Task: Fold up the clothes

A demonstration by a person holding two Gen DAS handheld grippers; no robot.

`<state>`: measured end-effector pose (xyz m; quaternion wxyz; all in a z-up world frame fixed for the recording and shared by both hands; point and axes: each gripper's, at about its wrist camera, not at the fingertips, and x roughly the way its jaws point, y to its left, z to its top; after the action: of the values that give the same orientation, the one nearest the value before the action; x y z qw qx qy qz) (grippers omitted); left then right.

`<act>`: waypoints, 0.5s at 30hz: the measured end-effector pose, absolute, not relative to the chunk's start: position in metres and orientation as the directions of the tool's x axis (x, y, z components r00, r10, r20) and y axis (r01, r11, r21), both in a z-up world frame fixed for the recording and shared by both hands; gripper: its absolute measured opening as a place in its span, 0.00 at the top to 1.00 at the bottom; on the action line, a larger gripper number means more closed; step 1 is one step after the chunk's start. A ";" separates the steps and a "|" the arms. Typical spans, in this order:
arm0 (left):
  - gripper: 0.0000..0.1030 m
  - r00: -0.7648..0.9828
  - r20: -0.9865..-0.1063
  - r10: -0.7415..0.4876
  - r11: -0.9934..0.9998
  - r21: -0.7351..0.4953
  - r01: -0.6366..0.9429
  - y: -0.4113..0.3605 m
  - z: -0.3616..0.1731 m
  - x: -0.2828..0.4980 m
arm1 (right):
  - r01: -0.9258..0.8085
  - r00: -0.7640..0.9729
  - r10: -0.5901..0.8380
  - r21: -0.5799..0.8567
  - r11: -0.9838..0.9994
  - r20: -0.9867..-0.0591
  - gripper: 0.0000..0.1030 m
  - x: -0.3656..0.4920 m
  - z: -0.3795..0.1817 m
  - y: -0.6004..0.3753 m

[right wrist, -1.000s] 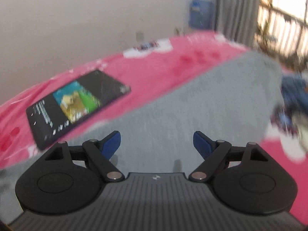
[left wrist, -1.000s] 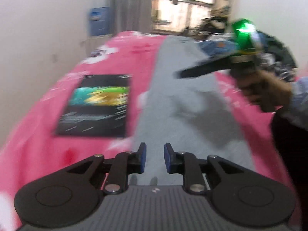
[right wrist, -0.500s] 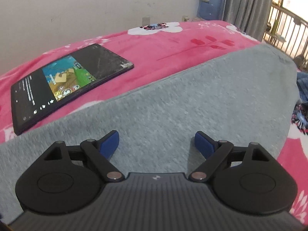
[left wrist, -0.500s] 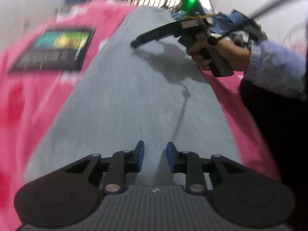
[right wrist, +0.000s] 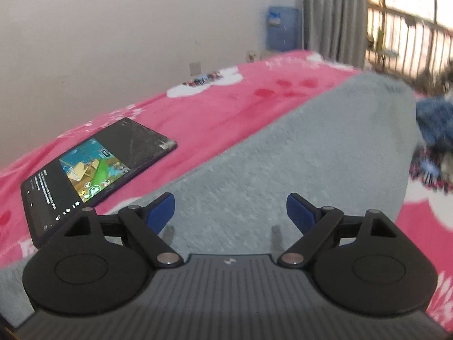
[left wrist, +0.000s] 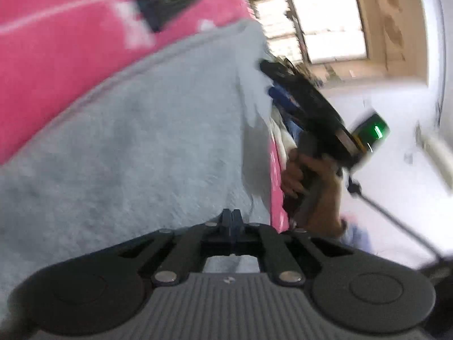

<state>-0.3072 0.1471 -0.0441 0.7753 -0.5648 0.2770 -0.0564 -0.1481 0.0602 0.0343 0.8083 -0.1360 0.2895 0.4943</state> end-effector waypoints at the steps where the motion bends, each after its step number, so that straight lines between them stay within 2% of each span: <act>1: 0.98 0.822 -0.398 -0.408 0.401 -0.887 -0.230 0.143 -0.040 -0.310 | -0.876 0.342 0.712 0.065 0.478 -0.613 0.16 -0.147 0.031 0.061; 3: 0.98 0.788 -0.455 -0.416 0.476 -0.847 -0.237 0.135 -0.034 -0.318 | -0.880 0.339 0.698 0.051 0.473 -0.631 0.16 -0.148 0.026 0.063; 9: 0.97 0.737 -0.542 -0.405 0.420 -0.826 -0.376 0.126 -0.025 -0.354 | -0.892 0.341 0.667 -0.003 0.453 -0.662 0.16 -0.156 0.017 0.071; 13: 0.99 0.724 -0.523 -0.450 0.213 -0.850 -0.481 0.135 -0.028 -0.373 | -0.876 0.337 0.667 0.038 0.481 -0.664 0.16 -0.151 0.019 0.068; 15: 0.98 0.746 -0.484 -0.457 0.194 -0.873 -0.448 0.141 -0.019 -0.375 | -0.866 0.338 0.674 0.064 0.496 -0.657 0.16 -0.149 0.021 0.066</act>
<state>-0.3747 0.1413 -0.0189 0.6857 -0.6346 0.3564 -0.0034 -0.1485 0.0657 0.0211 0.8040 -0.1504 0.3190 0.4788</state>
